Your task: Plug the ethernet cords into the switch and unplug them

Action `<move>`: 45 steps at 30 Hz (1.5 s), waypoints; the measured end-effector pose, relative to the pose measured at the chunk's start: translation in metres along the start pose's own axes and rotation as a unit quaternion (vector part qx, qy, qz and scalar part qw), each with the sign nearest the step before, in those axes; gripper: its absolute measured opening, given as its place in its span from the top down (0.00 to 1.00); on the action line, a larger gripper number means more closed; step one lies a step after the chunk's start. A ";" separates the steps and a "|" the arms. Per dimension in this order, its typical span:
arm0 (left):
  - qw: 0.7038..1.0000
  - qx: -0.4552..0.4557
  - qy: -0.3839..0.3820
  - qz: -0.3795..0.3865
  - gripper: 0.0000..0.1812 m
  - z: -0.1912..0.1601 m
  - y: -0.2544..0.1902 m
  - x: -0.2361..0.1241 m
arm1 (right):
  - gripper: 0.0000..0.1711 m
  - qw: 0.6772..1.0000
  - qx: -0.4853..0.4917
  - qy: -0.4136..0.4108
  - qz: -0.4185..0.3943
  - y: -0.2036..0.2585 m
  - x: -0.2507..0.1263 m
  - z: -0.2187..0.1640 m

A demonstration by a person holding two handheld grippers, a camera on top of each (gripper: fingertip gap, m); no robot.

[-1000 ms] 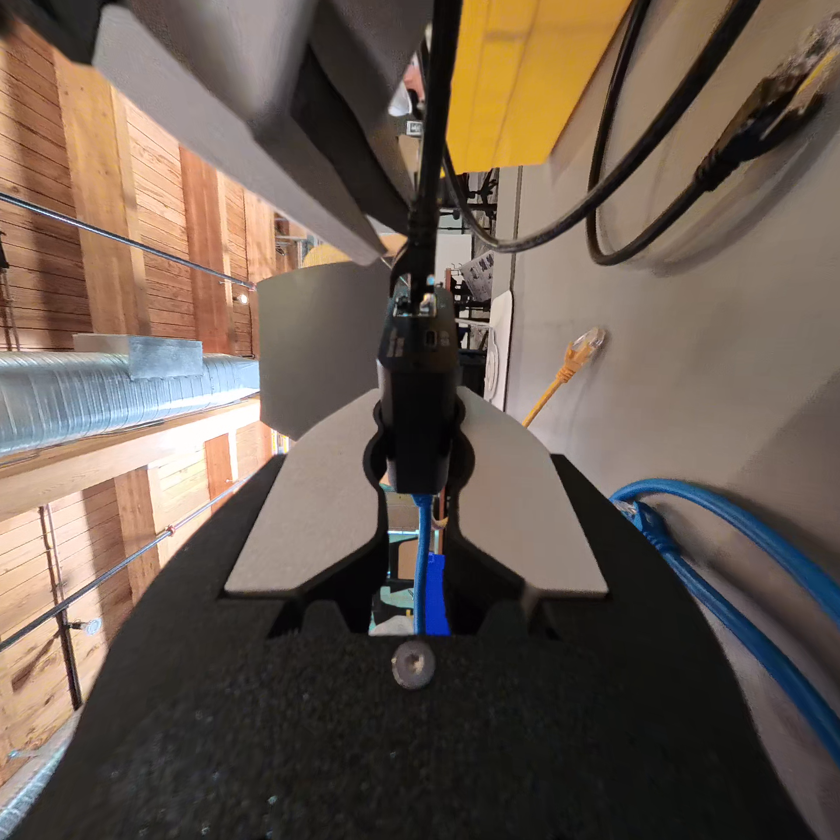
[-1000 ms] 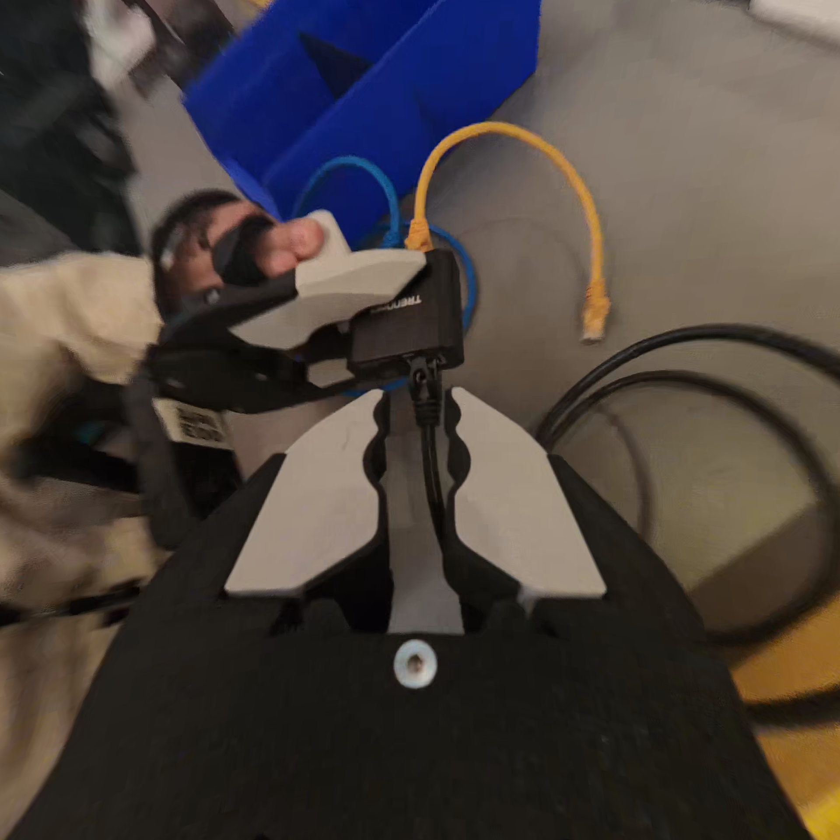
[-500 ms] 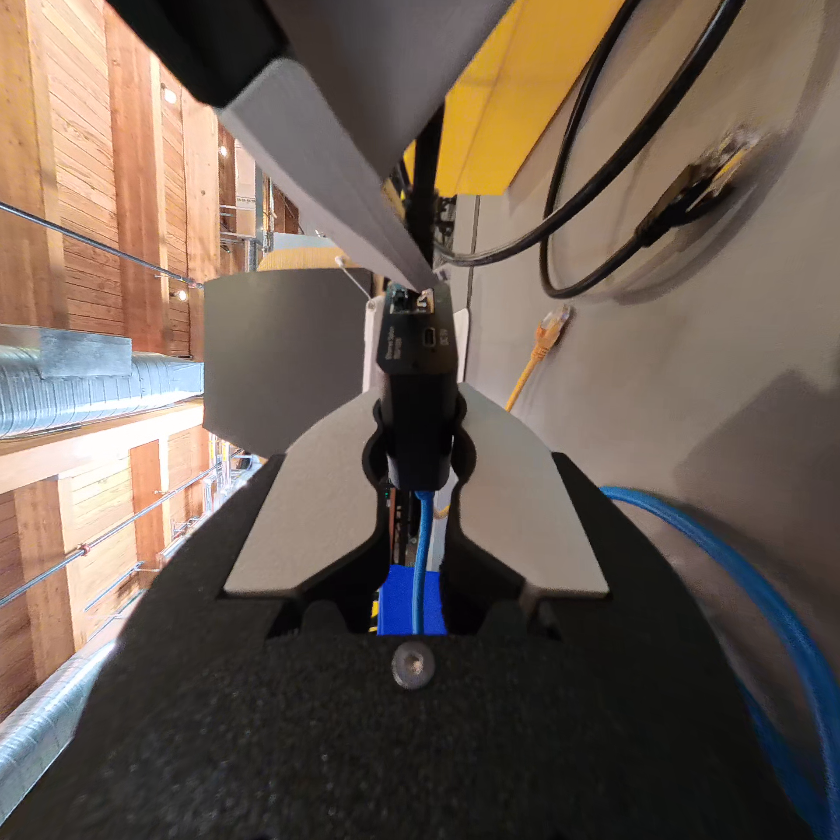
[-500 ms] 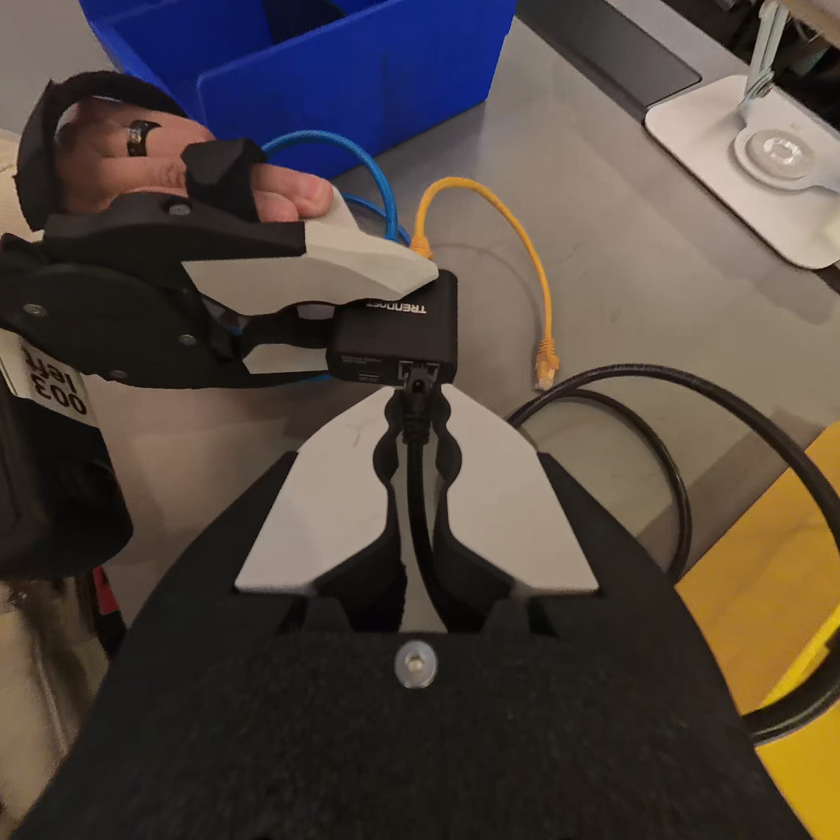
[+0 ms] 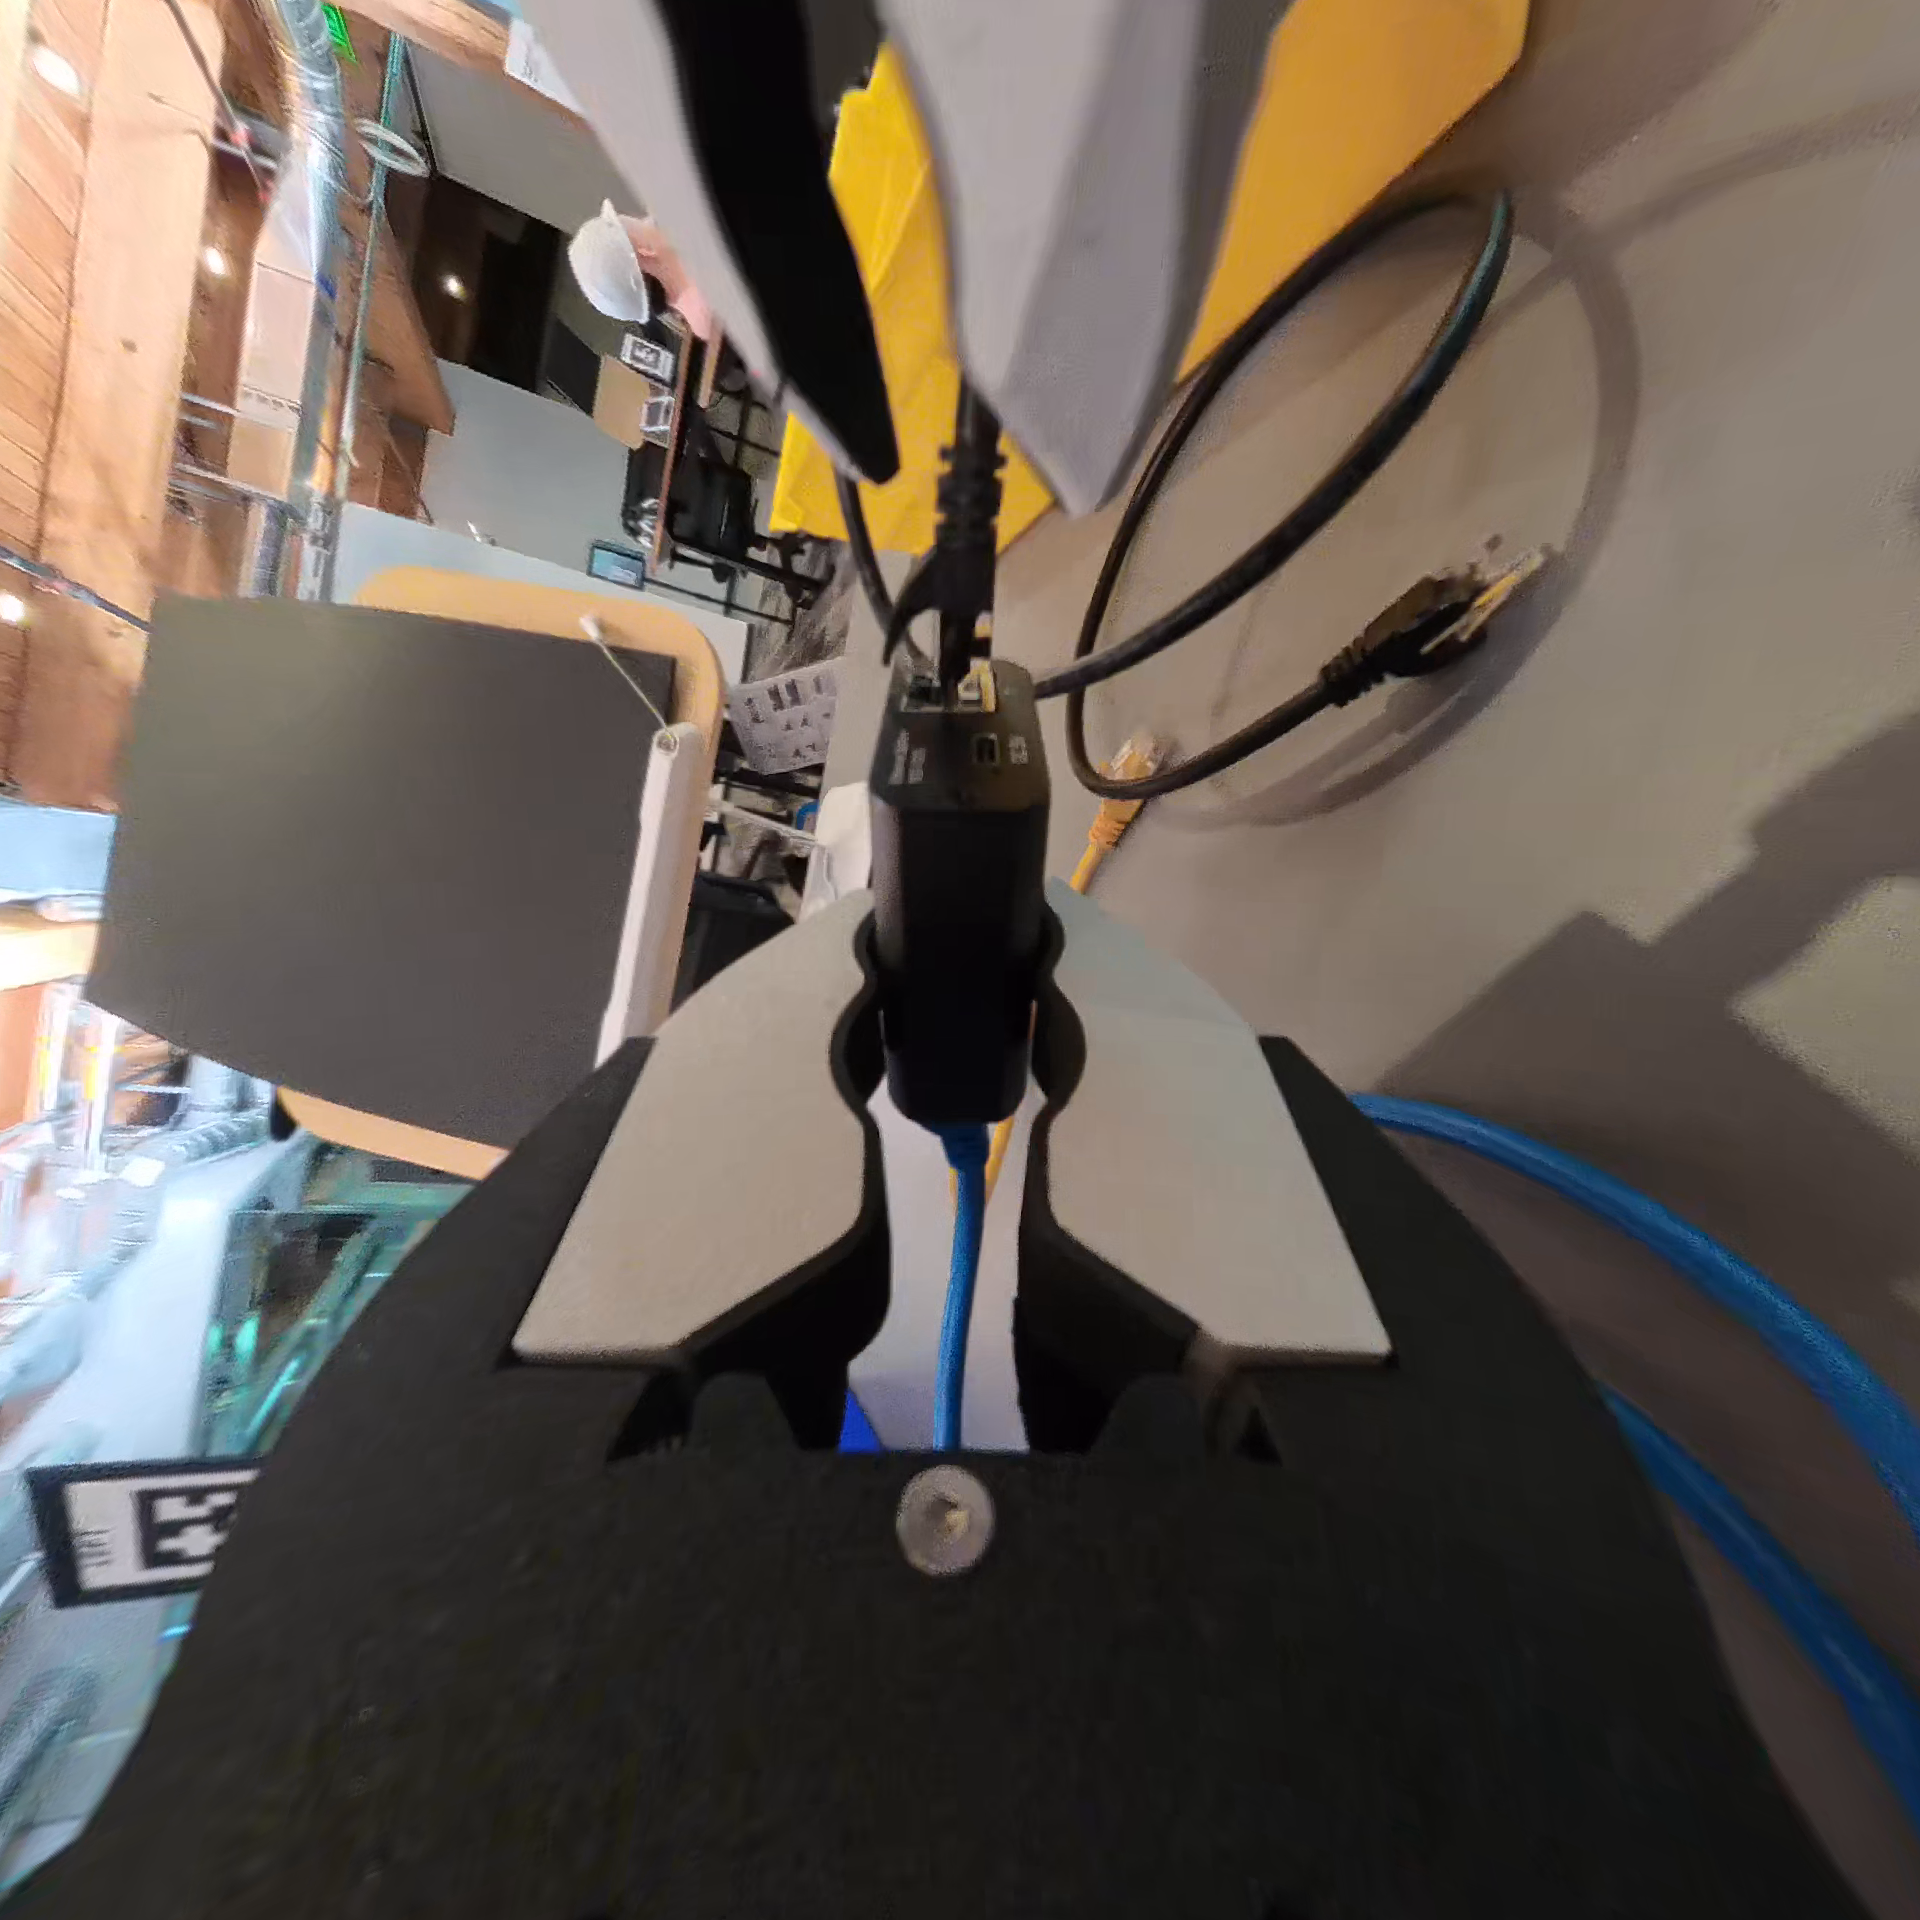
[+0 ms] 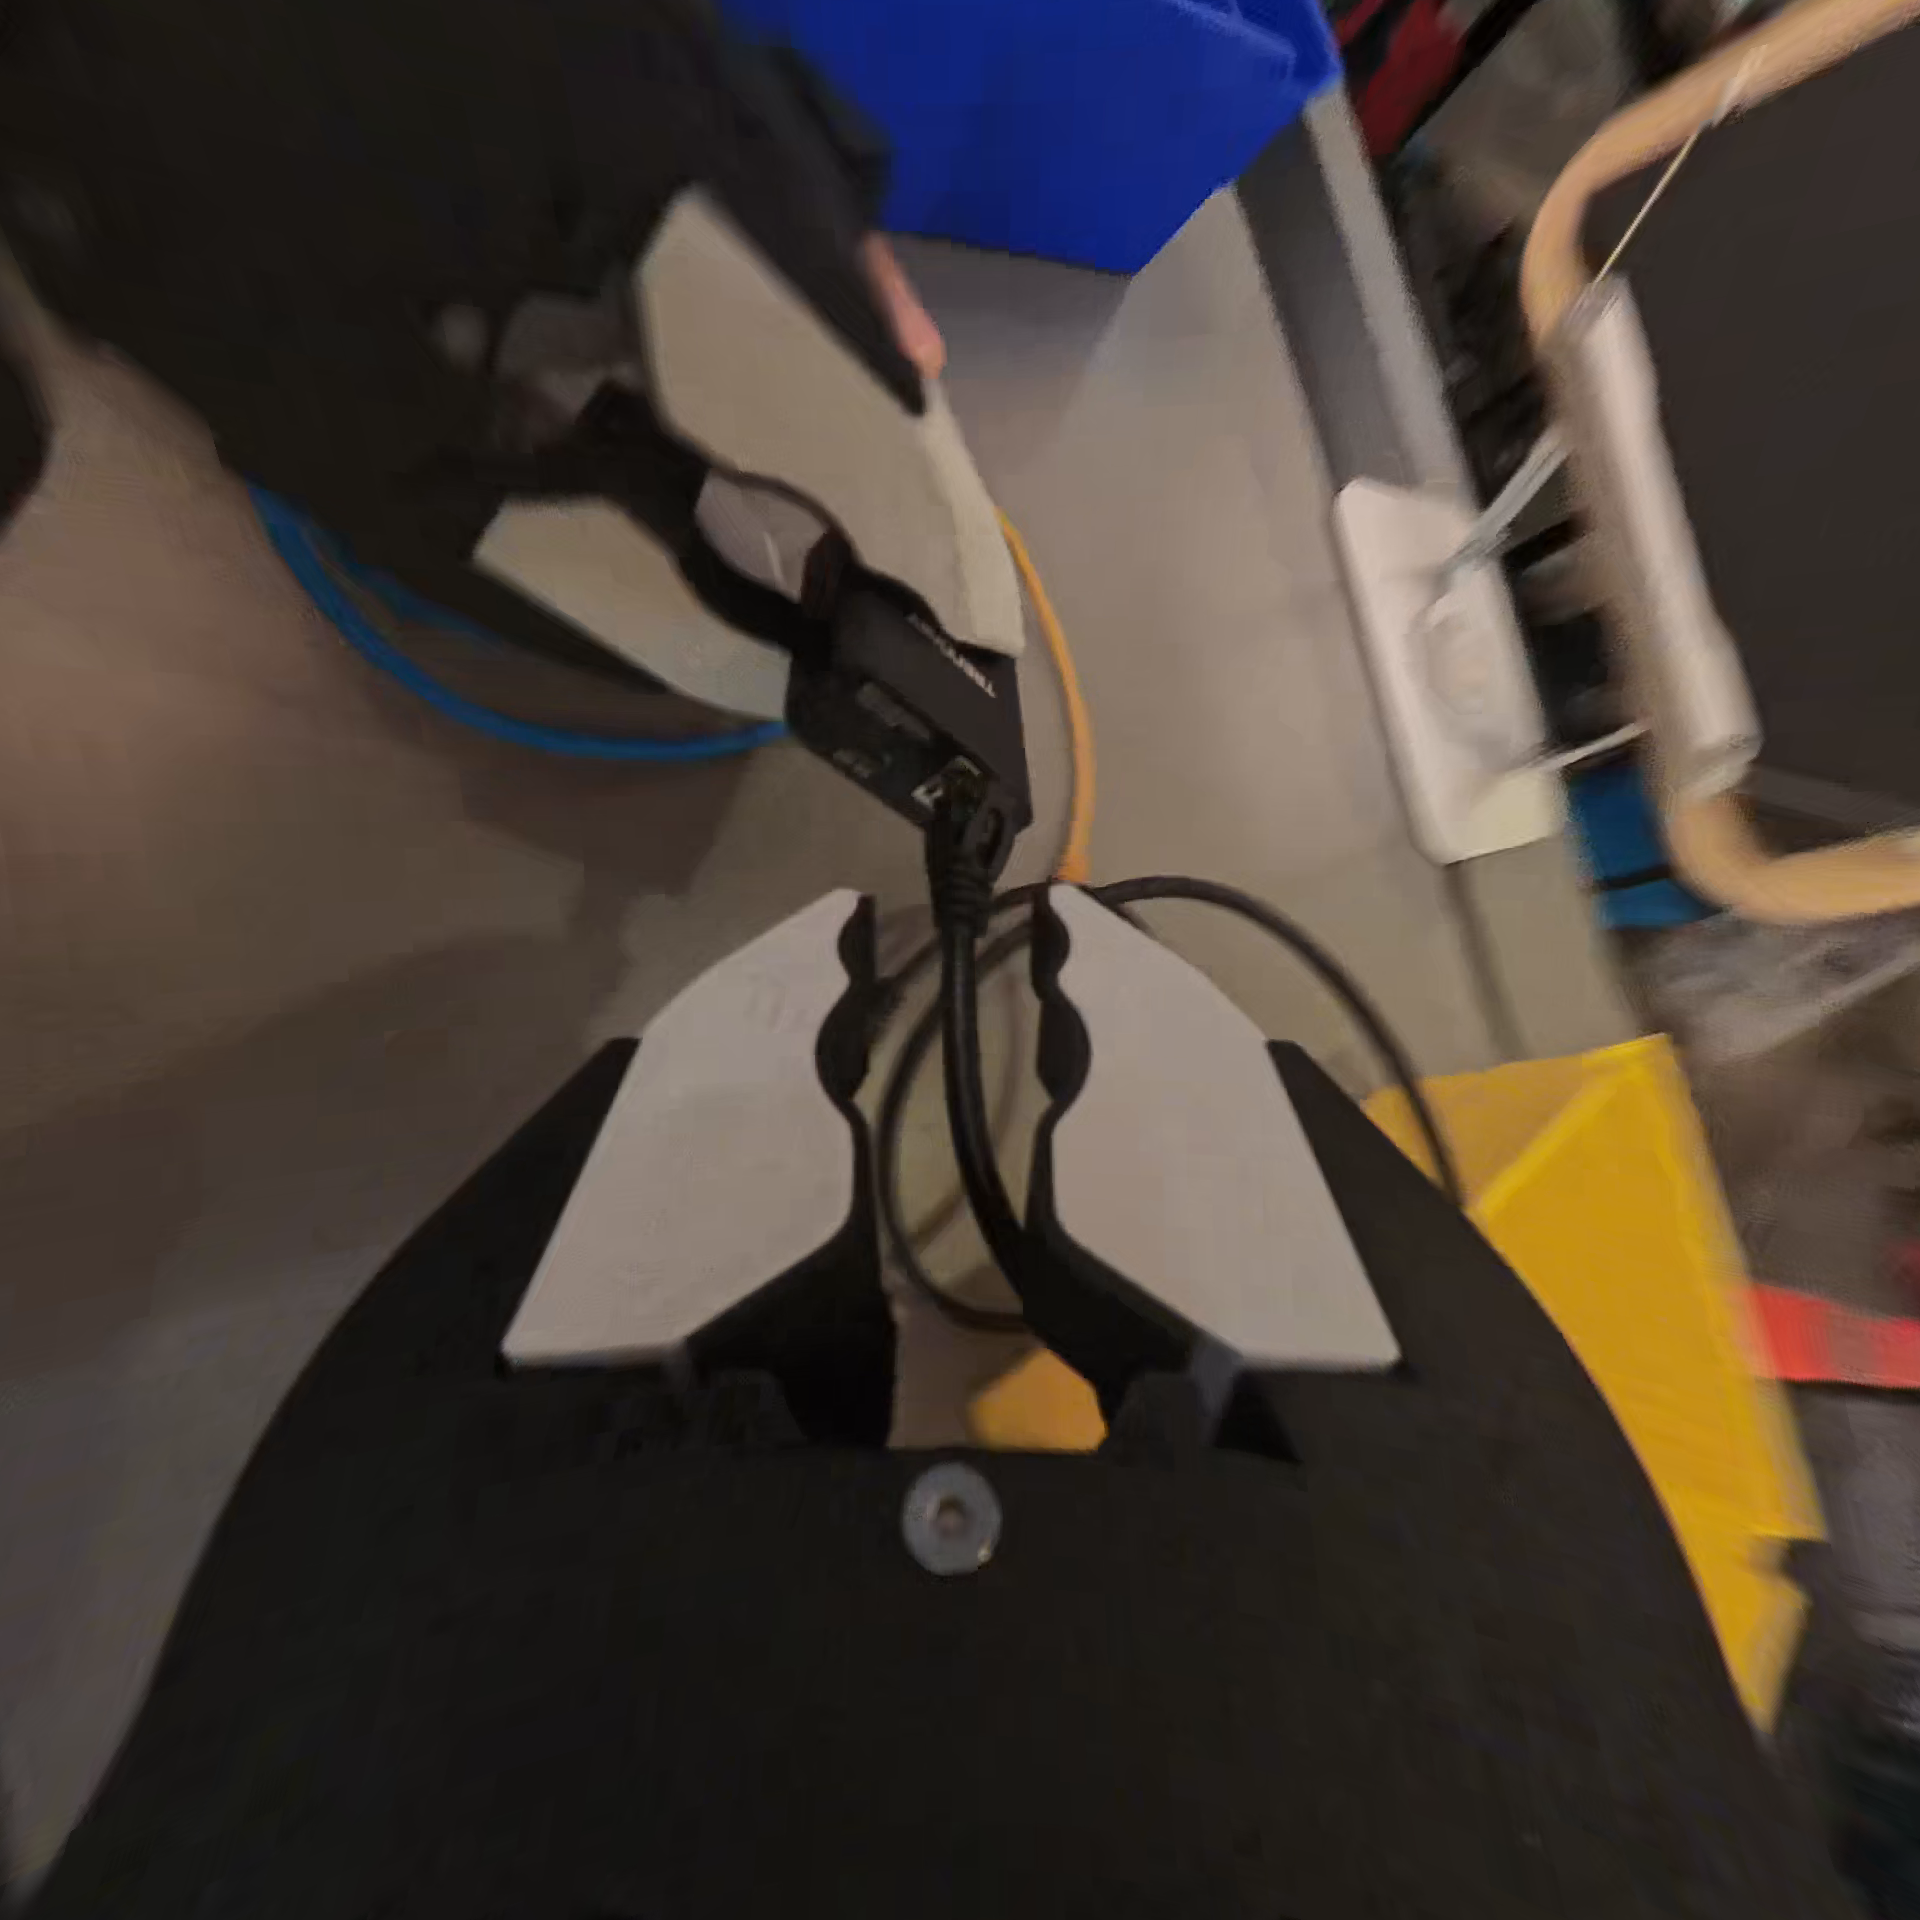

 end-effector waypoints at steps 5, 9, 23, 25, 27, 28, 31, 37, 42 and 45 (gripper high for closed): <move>1.000 -0.011 -0.008 -0.015 0.87 0.000 -0.001 0.000 | 0.81 0.987 -0.151 0.040 -0.046 0.005 0.011 0.005; 1.000 -0.002 -0.001 -0.017 0.87 -0.001 -0.004 0.002 | 0.93 0.984 -0.176 0.020 -0.033 0.004 0.014 0.009; 1.000 0.005 0.007 -0.015 0.87 0.000 -0.003 0.001 | 0.90 0.968 -0.240 0.072 -0.016 -0.002 0.027 0.011; 1.000 0.009 0.009 -0.012 0.87 0.000 -0.003 0.001 | 0.90 0.964 -0.252 0.079 -0.018 -0.002 0.029 0.011; 1.000 0.011 0.011 -0.012 0.87 0.001 -0.003 0.000 | 0.90 0.959 -0.267 0.094 -0.019 -0.001 0.031 0.010; 1.000 0.011 0.015 -0.011 0.87 0.001 -0.003 0.000 | 0.91 0.955 -0.278 0.098 -0.023 -0.001 0.031 0.010; 1.000 0.021 0.021 0.003 0.87 0.002 0.000 -0.001 | 0.92 0.952 -0.286 0.102 -0.029 -0.002 0.031 0.013; 0.999 0.021 0.025 0.002 0.87 0.003 0.000 -0.002 | 0.93 0.953 -0.284 0.104 -0.015 -0.003 0.029 0.015; 0.999 0.020 0.028 -0.008 0.87 0.002 -0.003 -0.001 | 0.93 0.959 -0.267 0.100 0.000 -0.004 0.031 0.013; 1.000 0.015 0.021 -0.014 0.87 0.001 -0.004 0.001 | 0.93 0.974 -0.207 0.085 0.020 -0.006 0.031 0.011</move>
Point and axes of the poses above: each gripper's, where its closed fingertips meet, x out along the fingers, z out of its top, y = z × x across the jaws, the point moved 7 cm from there along -x, back along the fingers, and after that the axes turned 4 degrees about z, right-handed, at the moved point
